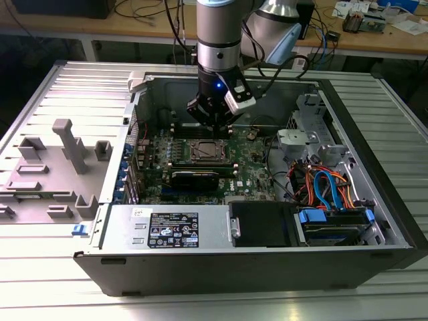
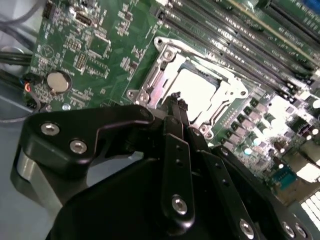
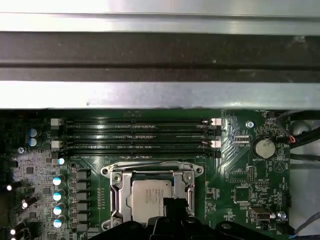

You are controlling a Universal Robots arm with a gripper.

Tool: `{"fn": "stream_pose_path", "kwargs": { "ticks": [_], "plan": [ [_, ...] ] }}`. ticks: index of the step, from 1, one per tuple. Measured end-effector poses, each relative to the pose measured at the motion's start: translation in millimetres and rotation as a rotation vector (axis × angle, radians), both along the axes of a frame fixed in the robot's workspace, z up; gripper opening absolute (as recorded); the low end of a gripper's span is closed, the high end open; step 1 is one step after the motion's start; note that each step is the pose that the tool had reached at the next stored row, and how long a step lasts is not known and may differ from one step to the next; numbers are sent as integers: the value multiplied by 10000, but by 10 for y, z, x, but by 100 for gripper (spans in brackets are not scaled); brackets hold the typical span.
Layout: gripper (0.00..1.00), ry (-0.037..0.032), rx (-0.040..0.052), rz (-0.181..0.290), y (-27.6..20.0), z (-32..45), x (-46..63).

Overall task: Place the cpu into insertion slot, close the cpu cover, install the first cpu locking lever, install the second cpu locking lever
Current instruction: 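Install the second cpu locking lever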

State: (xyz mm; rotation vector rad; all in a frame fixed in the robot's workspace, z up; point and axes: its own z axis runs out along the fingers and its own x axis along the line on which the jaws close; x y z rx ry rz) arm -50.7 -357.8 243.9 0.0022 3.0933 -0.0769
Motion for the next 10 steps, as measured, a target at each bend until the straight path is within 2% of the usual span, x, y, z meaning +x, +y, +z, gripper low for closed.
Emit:
{"fn": "stream_pose_path", "kwargs": {
  "ticks": [10],
  "plan": [
    [11,8,1,1,-12,10,1]
  ]
}}
